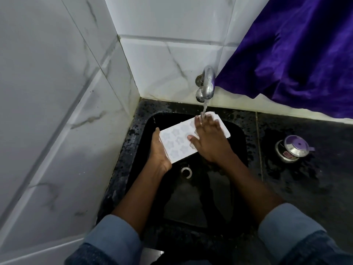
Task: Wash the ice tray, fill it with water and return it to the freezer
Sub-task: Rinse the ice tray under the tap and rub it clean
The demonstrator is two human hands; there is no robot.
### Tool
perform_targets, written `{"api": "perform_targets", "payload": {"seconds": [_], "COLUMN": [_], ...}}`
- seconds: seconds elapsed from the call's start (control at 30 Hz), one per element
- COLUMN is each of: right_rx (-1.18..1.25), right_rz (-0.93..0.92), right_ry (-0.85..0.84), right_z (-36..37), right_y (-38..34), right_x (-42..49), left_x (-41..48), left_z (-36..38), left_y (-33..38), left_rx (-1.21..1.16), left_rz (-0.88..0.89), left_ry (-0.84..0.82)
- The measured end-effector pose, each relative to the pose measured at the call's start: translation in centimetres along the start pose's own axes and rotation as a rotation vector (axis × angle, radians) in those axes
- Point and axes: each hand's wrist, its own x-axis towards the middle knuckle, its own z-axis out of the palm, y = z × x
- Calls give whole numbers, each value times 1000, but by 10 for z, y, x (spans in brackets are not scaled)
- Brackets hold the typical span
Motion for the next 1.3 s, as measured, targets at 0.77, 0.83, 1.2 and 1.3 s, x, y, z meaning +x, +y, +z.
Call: {"api": "perform_targets", "payload": {"seconds": [0.77,0.83,1.2,1.3], "right_rx": [-9,32,-21,13], "right_rz": [2,-29,-157,-176], "right_ry": [-8,-44,-50,-56], "right_z": [-17,-14,-23,-23], "right_y": [-13,-28,-24,-32], "right_x": [-4,-17,-39,-52], "left_x": [-40,-44,-64,-67], "left_z": [-5,-2,-5,-5], "left_y": [-5,-8,-20,-25], "left_rx": [-35,-38,-45,-37], "left_rz": [102,97,106,107], "left_ry": [84,73,57,53]}}
